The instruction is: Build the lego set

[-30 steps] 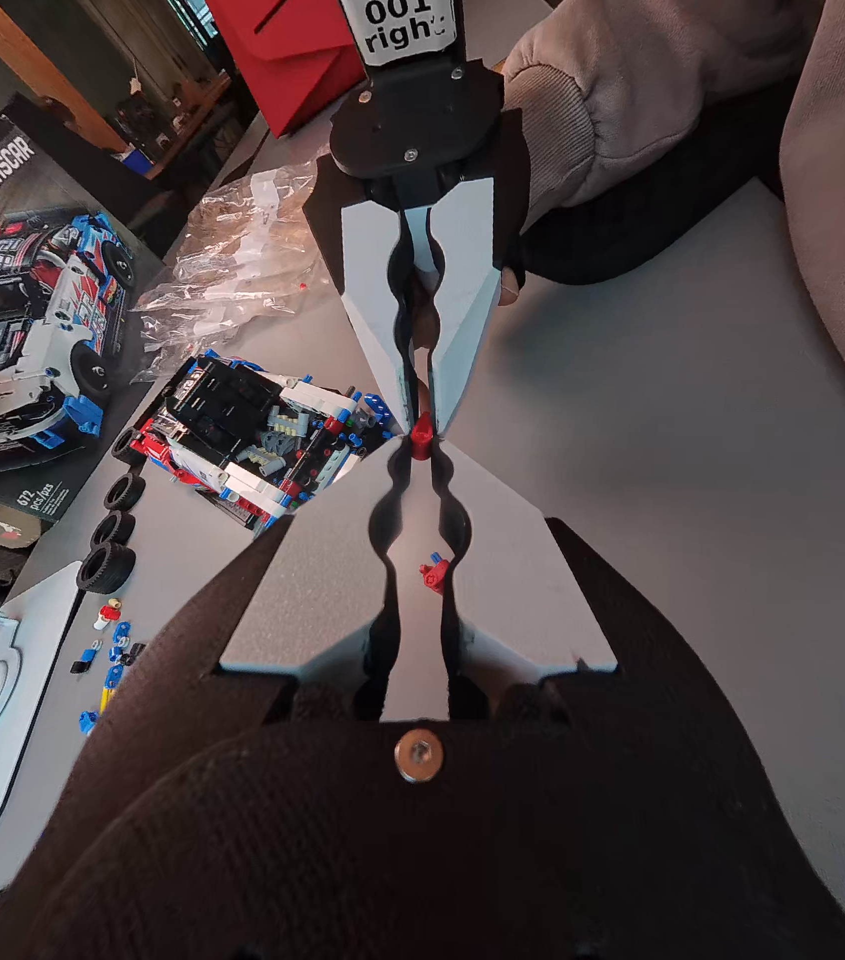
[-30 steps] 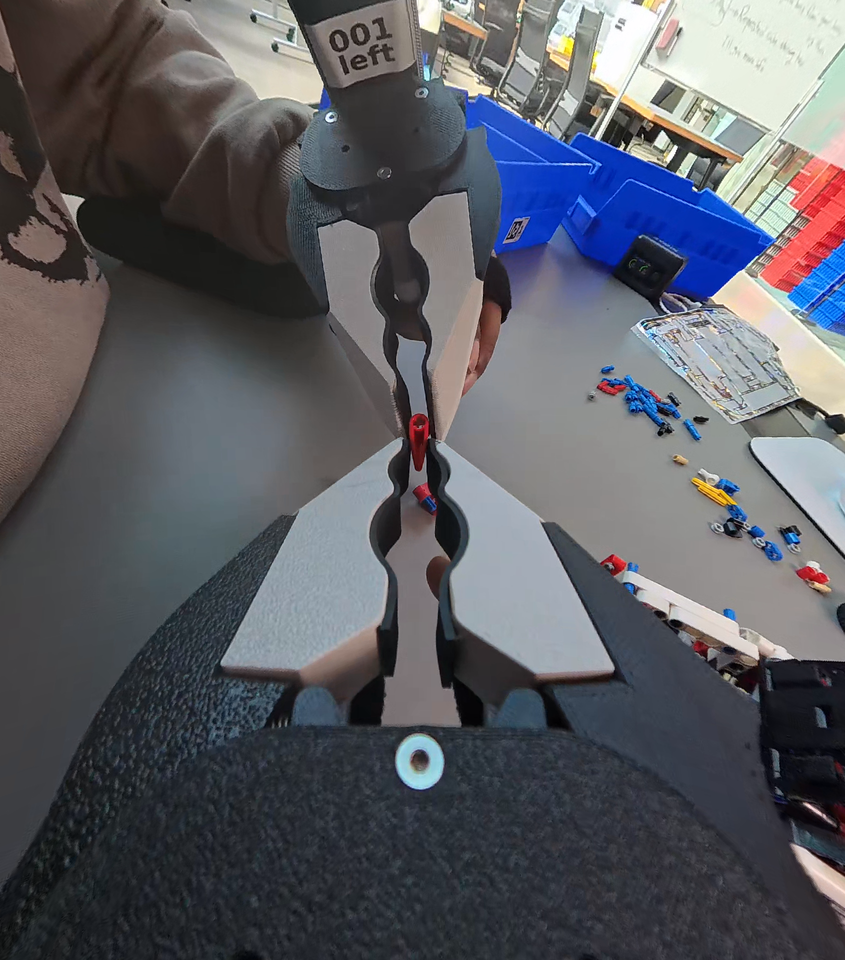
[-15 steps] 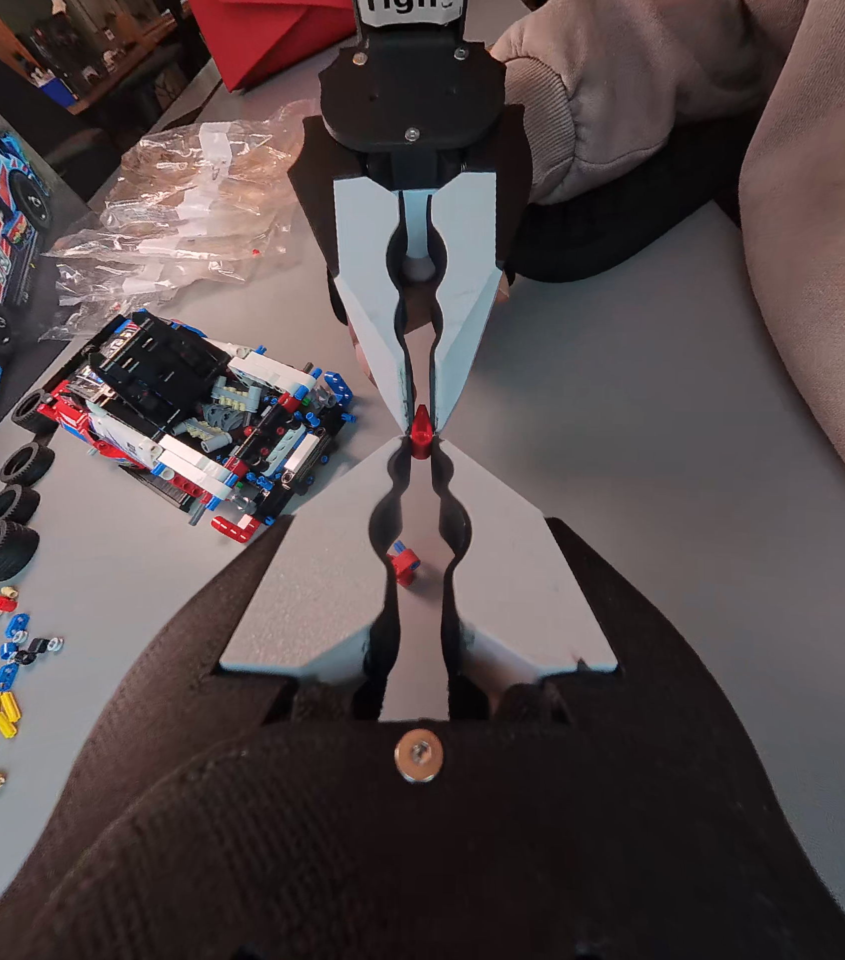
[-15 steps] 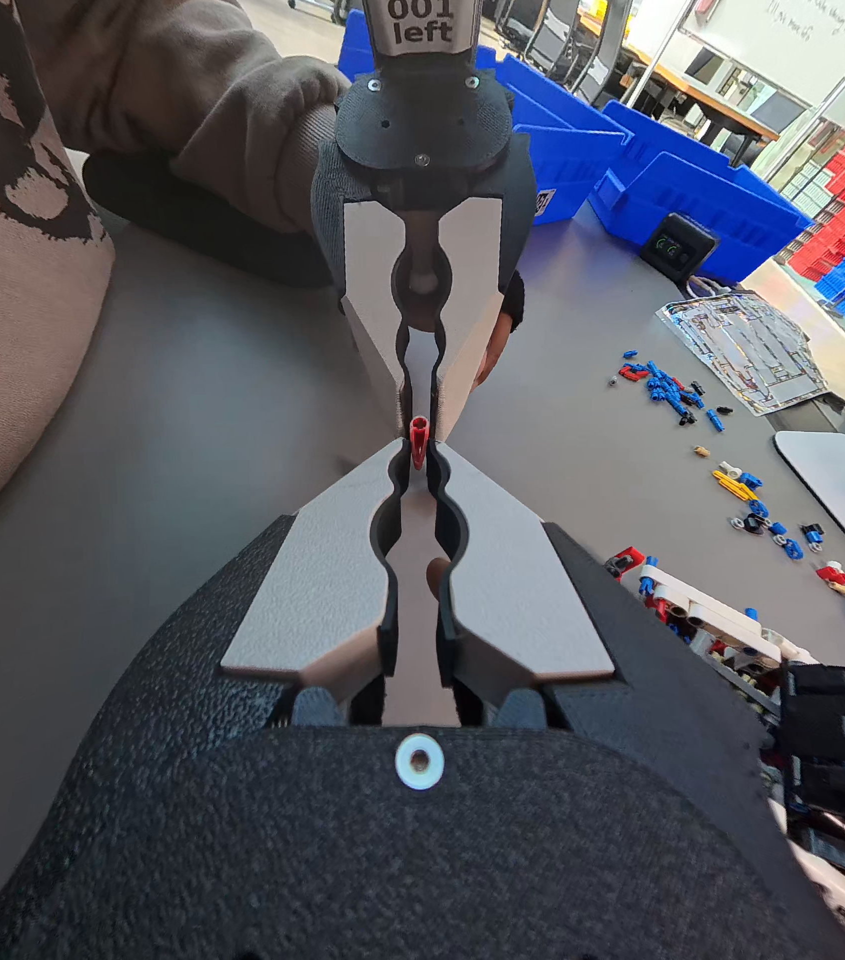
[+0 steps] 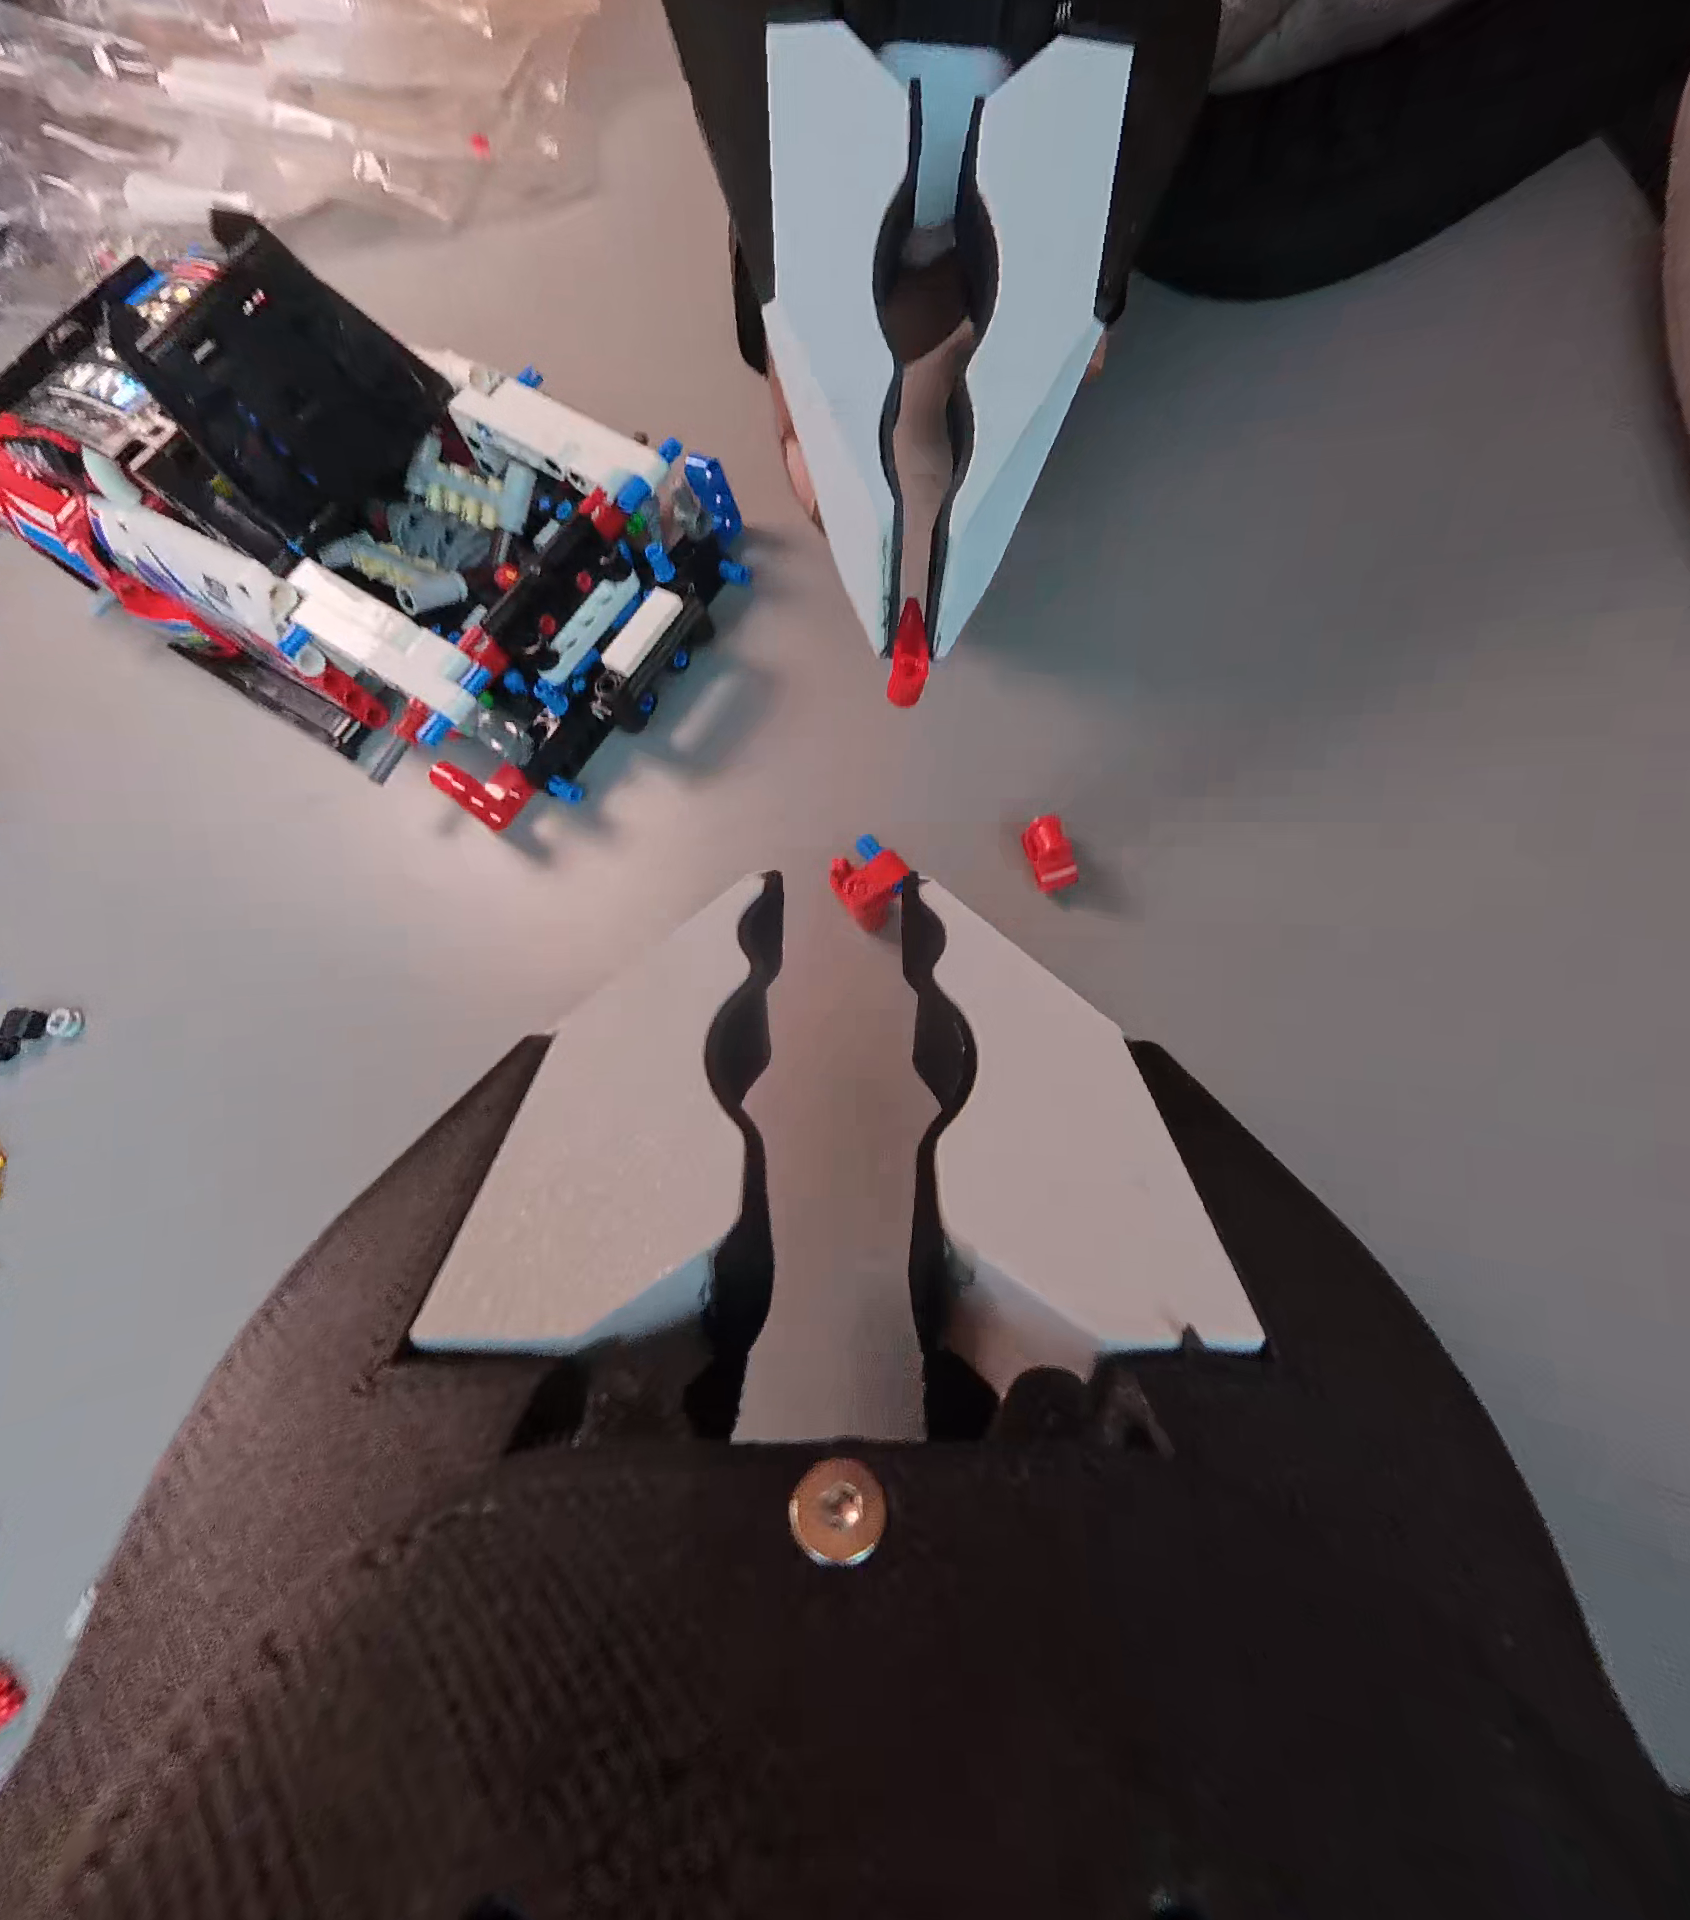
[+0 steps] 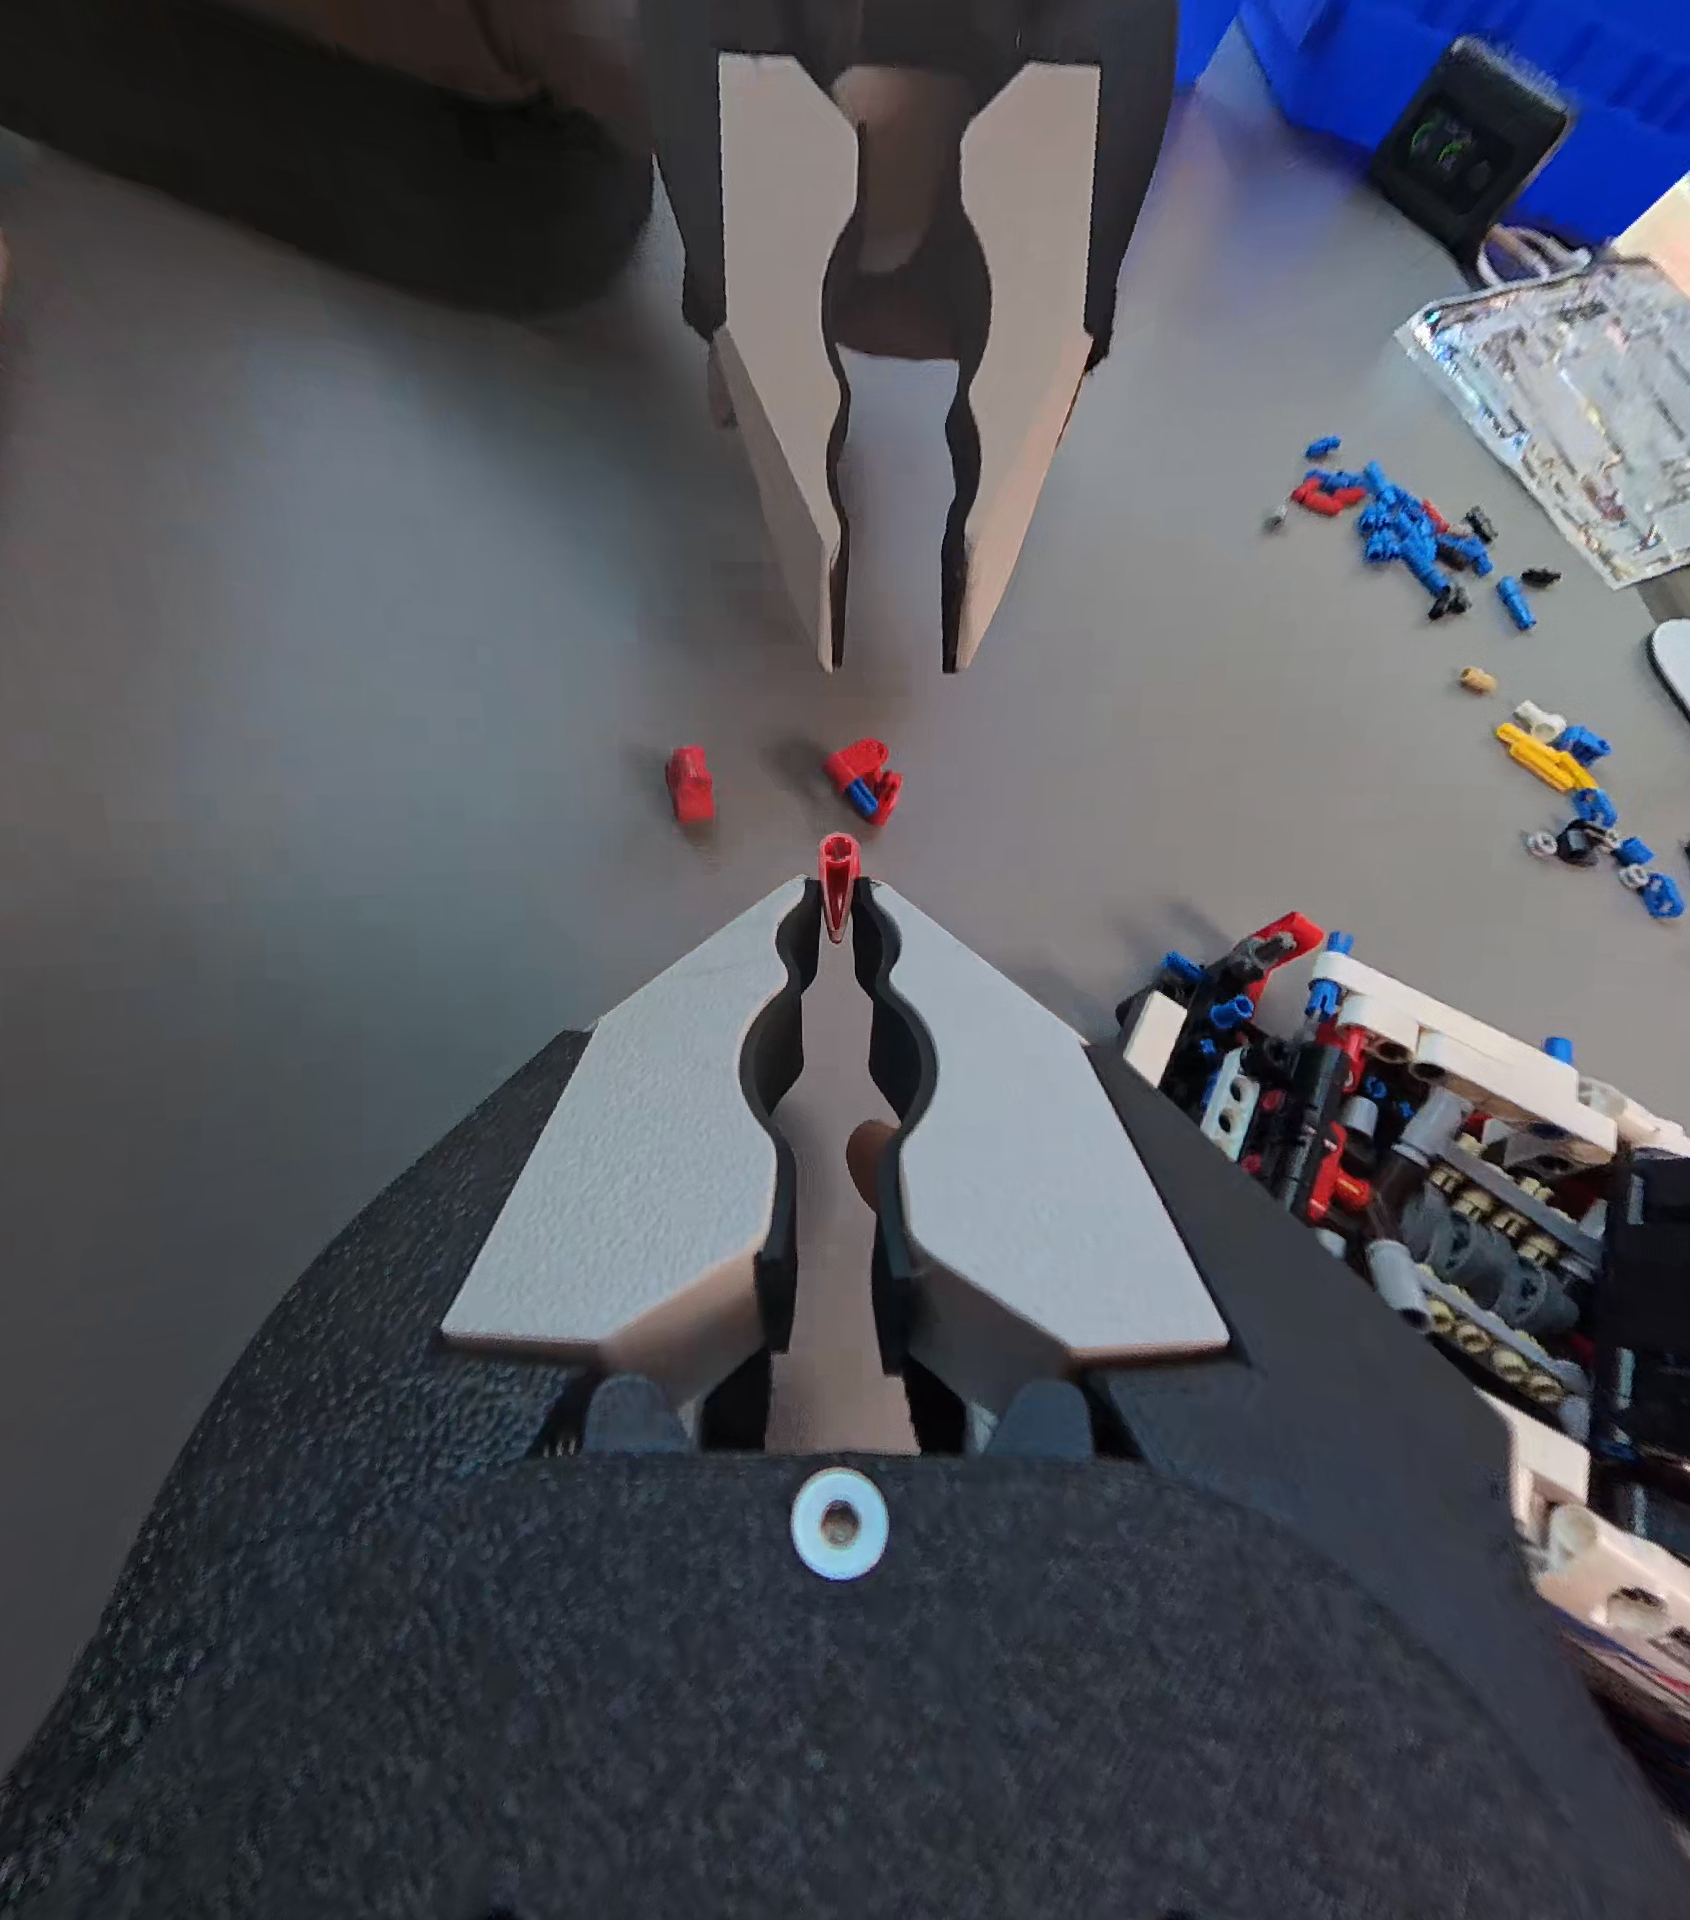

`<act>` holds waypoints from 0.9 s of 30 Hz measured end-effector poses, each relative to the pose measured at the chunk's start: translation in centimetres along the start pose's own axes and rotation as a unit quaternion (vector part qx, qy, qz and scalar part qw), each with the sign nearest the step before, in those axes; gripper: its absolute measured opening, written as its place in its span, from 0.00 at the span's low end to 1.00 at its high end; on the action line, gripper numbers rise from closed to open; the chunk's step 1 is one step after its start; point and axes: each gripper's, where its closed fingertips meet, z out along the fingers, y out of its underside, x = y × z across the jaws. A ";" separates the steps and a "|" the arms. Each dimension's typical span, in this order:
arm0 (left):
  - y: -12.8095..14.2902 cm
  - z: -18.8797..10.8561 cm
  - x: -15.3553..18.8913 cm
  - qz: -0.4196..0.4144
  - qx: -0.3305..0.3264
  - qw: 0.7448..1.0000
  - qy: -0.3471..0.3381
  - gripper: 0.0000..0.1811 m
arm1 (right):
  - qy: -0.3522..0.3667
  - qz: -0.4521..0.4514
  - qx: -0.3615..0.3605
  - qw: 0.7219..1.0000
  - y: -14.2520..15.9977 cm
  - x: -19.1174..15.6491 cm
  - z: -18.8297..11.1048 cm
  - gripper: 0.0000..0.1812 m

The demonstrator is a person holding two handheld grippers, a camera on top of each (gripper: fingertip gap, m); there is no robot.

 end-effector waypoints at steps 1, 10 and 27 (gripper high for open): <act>0.7 0.3 0.1 0.001 -0.014 1.000 0.003 0.12 | -0.002 -0.003 -0.020 1.000 0.7 -0.1 0.2 0.01; 1.5 2.3 0.8 -0.026 -0.040 0.999 0.024 0.15 | -0.018 0.033 -0.117 0.992 2.5 -0.7 0.6 0.02; 0.5 2.3 1.3 -0.022 -0.010 0.999 0.030 0.05 | -0.025 0.067 -0.160 0.984 2.9 -0.8 0.6 0.04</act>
